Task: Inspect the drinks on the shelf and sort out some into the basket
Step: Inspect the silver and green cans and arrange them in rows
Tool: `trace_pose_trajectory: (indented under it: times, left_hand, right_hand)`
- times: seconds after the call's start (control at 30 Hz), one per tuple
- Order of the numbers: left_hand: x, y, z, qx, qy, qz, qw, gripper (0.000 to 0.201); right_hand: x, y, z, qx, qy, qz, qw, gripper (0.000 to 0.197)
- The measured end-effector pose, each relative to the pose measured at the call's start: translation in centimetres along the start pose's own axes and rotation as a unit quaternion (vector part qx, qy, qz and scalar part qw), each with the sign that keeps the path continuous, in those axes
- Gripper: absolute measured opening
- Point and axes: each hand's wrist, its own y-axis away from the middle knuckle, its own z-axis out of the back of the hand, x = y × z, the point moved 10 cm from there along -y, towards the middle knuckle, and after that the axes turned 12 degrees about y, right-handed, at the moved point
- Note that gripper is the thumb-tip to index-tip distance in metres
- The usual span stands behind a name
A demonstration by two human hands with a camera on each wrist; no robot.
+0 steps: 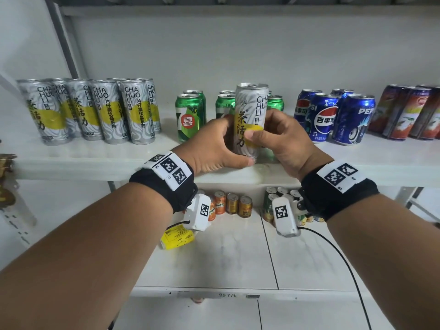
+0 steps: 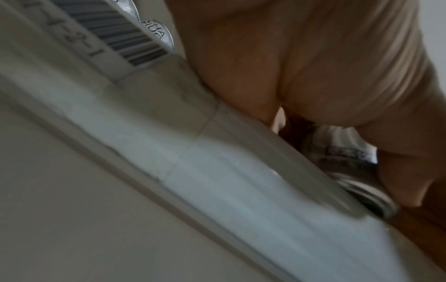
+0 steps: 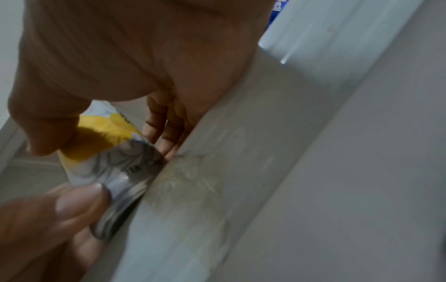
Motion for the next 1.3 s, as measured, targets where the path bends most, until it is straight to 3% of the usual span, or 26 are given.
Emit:
trace_pose_trajectory:
  times: [0.17, 0.37, 0.63, 0.73, 0.87, 1.07, 1.2, 1.3]
  left_hand:
    - [0.0, -0.2, 0.2, -0.006, -0.043, -0.008, 0.999, 0.075]
    - [0.4, -0.5, 0.3, -0.018, -0.021, 0.014, 1.000, 0.100]
    - [0.1, -0.5, -0.1, -0.021, -0.006, 0.003, 1.000, 0.084]
    - [0.0, -0.3, 0.4, -0.037, -0.021, -0.020, 0.999, 0.078]
    - [0.0, -0.4, 0.8, -0.041, -0.056, -0.032, 0.997, 0.070]
    - [0.4, -0.8, 1.0, -0.052, -0.052, -0.019, 0.997, 0.073]
    - [0.5, -0.7, 0.9, -0.056, -0.085, -0.013, 0.995, 0.086]
    - [0.4, -0.6, 1.1, -0.063, -0.062, -0.015, 0.996, 0.079]
  right_hand:
    - [-0.1, 0.0, -0.1, 0.008, -0.010, 0.010, 1.000, 0.066]
    - [-0.7, -0.1, -0.1, 0.010, -0.011, -0.015, 1.000, 0.058]
    - [-1.2, -0.4, -0.1, 0.015, -0.034, -0.029, 0.999, 0.078]
    - [-0.6, -0.3, 0.2, -0.001, -0.040, 0.005, 0.999, 0.072]
    - [0.1, -0.1, -0.5, 0.047, -0.034, 0.028, 0.998, 0.057]
    - [0.3, 0.1, -0.3, 0.033, -0.022, 0.034, 0.999, 0.053]
    - [0.5, 0.1, -0.9, 0.046, -0.014, 0.029, 0.998, 0.053]
    - [0.9, 0.3, -1.1, 0.061, -0.025, 0.038, 0.997, 0.044]
